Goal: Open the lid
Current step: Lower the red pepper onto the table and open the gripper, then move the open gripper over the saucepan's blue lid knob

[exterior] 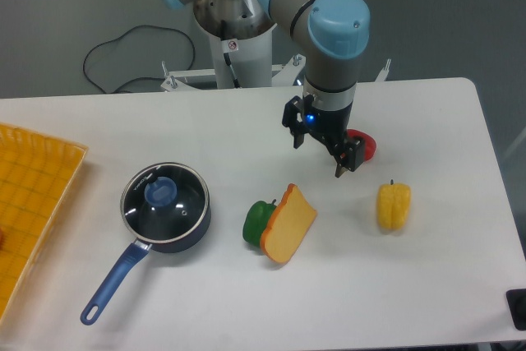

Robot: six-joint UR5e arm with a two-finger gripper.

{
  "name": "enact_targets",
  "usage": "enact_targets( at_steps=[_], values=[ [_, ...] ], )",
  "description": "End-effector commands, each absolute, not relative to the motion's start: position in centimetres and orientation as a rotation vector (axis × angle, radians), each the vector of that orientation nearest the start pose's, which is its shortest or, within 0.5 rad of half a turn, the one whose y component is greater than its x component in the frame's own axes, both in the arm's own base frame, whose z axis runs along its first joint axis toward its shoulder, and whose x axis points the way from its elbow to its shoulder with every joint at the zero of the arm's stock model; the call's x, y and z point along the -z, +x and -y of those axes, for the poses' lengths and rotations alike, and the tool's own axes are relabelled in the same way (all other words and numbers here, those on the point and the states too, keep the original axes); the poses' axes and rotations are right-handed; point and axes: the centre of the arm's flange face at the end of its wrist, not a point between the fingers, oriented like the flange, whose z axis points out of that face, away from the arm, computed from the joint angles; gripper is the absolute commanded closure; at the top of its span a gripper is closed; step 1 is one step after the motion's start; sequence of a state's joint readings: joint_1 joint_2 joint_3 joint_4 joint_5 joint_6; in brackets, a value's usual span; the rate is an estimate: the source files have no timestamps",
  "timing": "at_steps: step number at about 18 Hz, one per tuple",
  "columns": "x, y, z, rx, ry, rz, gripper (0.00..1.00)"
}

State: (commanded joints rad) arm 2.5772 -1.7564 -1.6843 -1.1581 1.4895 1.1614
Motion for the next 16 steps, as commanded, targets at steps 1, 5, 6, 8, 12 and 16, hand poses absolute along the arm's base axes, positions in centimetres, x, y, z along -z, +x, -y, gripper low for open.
enact_targets(
  at_steps=[1, 5, 6, 8, 12, 16],
  values=[
    [-37.6, -39.8, -42.4, -0.092, -3.01, -0.224, 0.0],
    [-37.5, -36.6, -44.6, -0.028, -3.025, -0.26, 0.0],
    [-37.5, -35.8, -45.1, -0.007, -3.035, -0.26, 0.0],
    [-37.9, -34.5, -46.2, 0.001, -3.039, -0.179, 0.0],
    [-37.6, -33.0, -47.2, 0.048, -3.053, -0.014, 0.0],
    [-37.1, -31.0, -48.4, 0.106, -3.034, 0.263, 0.0]
  ],
)
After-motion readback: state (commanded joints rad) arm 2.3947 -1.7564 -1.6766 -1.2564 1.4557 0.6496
